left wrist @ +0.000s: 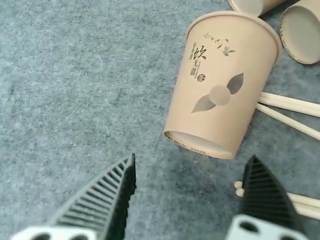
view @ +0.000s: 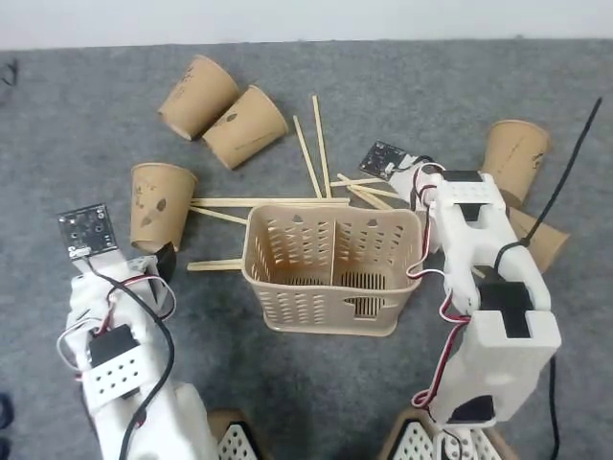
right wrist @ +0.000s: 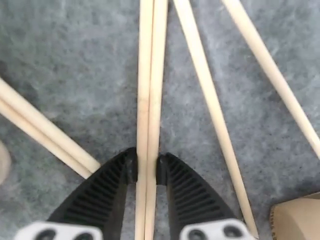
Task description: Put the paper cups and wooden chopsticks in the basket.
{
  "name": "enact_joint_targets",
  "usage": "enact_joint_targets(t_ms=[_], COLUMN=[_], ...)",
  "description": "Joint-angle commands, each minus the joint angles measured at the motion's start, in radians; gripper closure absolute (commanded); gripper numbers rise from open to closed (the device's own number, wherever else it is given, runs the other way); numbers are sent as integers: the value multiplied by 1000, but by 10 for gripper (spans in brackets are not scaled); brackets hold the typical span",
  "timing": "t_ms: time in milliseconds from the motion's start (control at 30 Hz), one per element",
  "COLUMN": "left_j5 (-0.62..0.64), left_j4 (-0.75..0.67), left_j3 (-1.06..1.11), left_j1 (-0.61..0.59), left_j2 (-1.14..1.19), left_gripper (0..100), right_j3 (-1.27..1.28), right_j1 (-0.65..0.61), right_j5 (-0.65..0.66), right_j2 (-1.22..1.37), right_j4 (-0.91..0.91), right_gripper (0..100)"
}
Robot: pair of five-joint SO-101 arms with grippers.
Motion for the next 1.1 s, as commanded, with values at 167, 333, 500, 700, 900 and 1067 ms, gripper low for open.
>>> enact_joint_targets(t_ms=[167,333,500,700,900,1067], left_j5=[3,3,3,3,3,3], left_j4=[-25,-25,-25,-25,-25,-25], left_j3=[-5,-5,-5,-4,-4,-4], left_j1=[5,5,5,5,5,5], left_j2=[-21,-21,-21,-21,-21,-21], left_gripper=[668,668,668,668,668,668], right_j3=[-69,-120,-155,-235,-362,-394], right_j1=[18,22,18,-15,-145,-272], right_j5=[-12,-11,-11,-91,-328,-526], right_j2=[-232,-412,-547,-664,-799,-947], right_j4=[74,205,315,389,440,423], right_gripper=[991,991,991,991,991,991])
